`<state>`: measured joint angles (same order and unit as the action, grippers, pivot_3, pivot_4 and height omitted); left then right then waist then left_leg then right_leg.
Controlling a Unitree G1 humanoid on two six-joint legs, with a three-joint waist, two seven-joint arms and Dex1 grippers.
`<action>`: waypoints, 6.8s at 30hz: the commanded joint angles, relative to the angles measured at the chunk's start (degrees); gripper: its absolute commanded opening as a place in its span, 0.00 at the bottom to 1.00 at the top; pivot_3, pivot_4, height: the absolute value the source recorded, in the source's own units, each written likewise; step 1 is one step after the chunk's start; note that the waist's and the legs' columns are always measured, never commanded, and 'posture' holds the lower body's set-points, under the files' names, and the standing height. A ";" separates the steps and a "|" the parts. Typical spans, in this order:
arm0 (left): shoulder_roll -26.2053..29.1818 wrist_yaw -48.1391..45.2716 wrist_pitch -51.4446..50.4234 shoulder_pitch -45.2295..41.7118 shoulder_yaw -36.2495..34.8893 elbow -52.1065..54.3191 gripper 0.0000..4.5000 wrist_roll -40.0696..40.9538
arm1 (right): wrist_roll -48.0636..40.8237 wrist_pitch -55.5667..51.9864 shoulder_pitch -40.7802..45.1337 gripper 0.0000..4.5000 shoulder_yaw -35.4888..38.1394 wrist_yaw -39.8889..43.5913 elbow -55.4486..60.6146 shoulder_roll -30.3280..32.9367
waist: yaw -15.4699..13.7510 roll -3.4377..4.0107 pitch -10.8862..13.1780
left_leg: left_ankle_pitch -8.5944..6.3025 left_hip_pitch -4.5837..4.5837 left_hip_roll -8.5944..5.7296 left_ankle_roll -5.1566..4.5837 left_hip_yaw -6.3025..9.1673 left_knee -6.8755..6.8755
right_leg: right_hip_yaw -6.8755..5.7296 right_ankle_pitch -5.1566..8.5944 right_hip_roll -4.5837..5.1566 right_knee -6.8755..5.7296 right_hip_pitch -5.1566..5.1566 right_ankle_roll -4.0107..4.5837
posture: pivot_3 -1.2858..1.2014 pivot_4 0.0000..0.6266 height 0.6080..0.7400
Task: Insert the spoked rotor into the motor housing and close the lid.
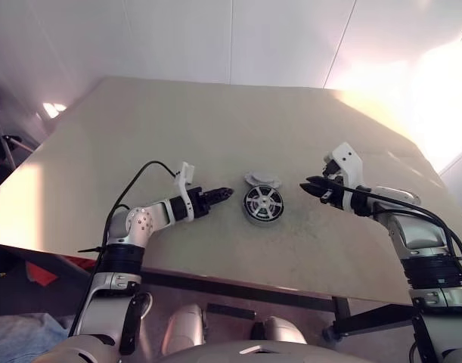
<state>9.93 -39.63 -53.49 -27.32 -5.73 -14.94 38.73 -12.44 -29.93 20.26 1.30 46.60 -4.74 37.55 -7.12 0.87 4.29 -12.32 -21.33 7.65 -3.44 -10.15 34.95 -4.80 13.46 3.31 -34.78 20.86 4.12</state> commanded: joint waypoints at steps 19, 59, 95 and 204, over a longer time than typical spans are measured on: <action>-0.36 -0.13 1.33 -1.93 -0.61 0.63 0.47 0.14 | 0.30 1.72 1.65 0.28 0.39 -0.25 0.06 0.09 | 0.00 0.00 0.00 | 0.00 -0.01 0.00 0.00 0.00 0.00 | 0.00 0.00 0.00 -0.01 0.01 0.00 | 0.52 0.00 1.00; -1.61 0.82 1.35 -1.18 -0.85 0.25 0.47 0.30 | 1.27 1.29 3.86 0.28 -1.39 0.51 1.29 -0.19 | 0.00 0.00 0.00 | 0.00 -0.02 0.00 0.00 0.00 0.00 | 0.00 0.00 0.00 0.00 0.02 0.00 | 0.52 0.00 1.00; -0.89 1.92 1.76 -1.20 -1.58 0.40 0.47 0.17 | 3.33 2.35 17.64 0.63 -6.39 0.58 -14.78 -9.79 | 0.02 0.03 0.02 | 0.03 -0.13 0.00 0.06 0.00 0.02 | 0.00 -0.01 0.00 -0.07 0.12 0.03 | 0.52 0.00 1.00; -0.57 2.73 2.36 0.22 -2.06 -1.46 0.47 -1.36 | 18.63 4.32 11.02 0.37 -26.70 2.19 8.55 -2.17 | 0.02 0.04 0.02 | 0.03 0.01 -0.02 0.06 0.01 -0.03 | 0.01 -0.01 0.01 -0.04 0.02 0.00 | 0.52 0.00 1.00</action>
<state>8.93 -36.67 -51.27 -27.06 -6.92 -18.51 36.75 4.85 -26.87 29.86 -25.55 49.53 4.66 35.90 -7.10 0.90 4.31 -12.29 -21.30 7.63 -3.38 -10.14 34.92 -4.79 13.45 3.33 -34.82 20.86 4.13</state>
